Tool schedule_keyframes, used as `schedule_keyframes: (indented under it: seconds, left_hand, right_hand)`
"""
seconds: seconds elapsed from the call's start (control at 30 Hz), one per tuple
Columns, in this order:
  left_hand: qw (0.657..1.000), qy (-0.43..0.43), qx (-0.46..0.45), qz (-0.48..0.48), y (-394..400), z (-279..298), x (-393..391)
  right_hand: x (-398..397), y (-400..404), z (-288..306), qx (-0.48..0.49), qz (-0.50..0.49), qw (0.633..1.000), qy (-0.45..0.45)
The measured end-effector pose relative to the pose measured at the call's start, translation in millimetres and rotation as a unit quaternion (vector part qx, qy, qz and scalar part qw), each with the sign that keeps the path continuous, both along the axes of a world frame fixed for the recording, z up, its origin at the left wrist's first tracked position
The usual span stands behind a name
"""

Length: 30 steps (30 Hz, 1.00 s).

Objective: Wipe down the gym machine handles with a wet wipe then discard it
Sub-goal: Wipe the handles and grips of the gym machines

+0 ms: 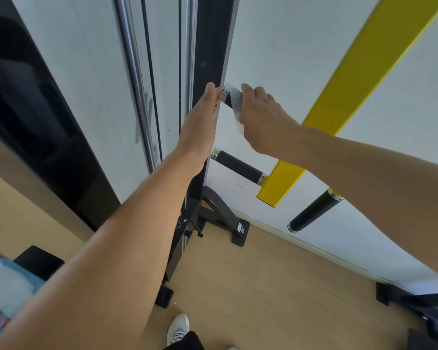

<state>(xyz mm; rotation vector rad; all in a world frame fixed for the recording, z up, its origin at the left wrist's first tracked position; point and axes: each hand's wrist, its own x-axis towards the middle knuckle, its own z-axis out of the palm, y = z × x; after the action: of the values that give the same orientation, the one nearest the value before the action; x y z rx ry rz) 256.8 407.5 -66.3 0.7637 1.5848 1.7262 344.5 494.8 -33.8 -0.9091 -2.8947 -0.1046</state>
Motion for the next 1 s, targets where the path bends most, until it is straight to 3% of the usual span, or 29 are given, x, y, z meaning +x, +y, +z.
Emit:
schedule_keyframes:
  seconds: [0.2, 0.3, 0.47, 0.53, 0.6, 0.7, 0.83, 1.0]
  left_hand:
    - [1.0, -0.012, 0.005, 0.006, -1.7, -0.7, -2.5]
    - [1.0, 0.003, 0.004, -0.006, -1.7, -2.0, -3.1]
    - [1.0, 0.02, -0.012, -0.018, 1.9, -4.4, -3.2]
    - [0.999, 0.031, -0.018, -0.012, 2.8, -4.7, -3.3]
    - [0.999, 0.034, -0.022, -0.009, 3.3, -4.1, -3.7]
    - [0.999, 0.045, -0.028, -0.001, 1.2, -0.7, -1.1]
    - [0.999, 0.041, -0.022, -0.004, -2.1, -1.5, -4.1]
    - [0.999, 0.017, -0.022, -0.023, -5.7, -1.9, -13.5]
  right_hand:
    - [-28.9, 6.8, -0.8, -0.009, 0.028, 0.999, 0.023]
    - [-21.8, 6.8, 9.8, -0.002, 0.007, 0.999, -0.035]
    - [27.2, -12.7, 23.5, 0.126, -0.069, 0.972, -0.187]
    - [40.5, -27.5, 23.1, 0.228, -0.023, 0.95, -0.211]
    - [49.0, -43.9, 26.1, 0.269, 0.041, 0.943, -0.191]
    - [51.5, -49.0, 13.1, 0.17, 0.082, 0.968, -0.164]
    - [36.4, -29.0, -29.4, -0.029, -0.003, 0.995, -0.096]
    - [6.2, -12.0, -57.8, 0.029, -0.035, 0.999, -0.007]
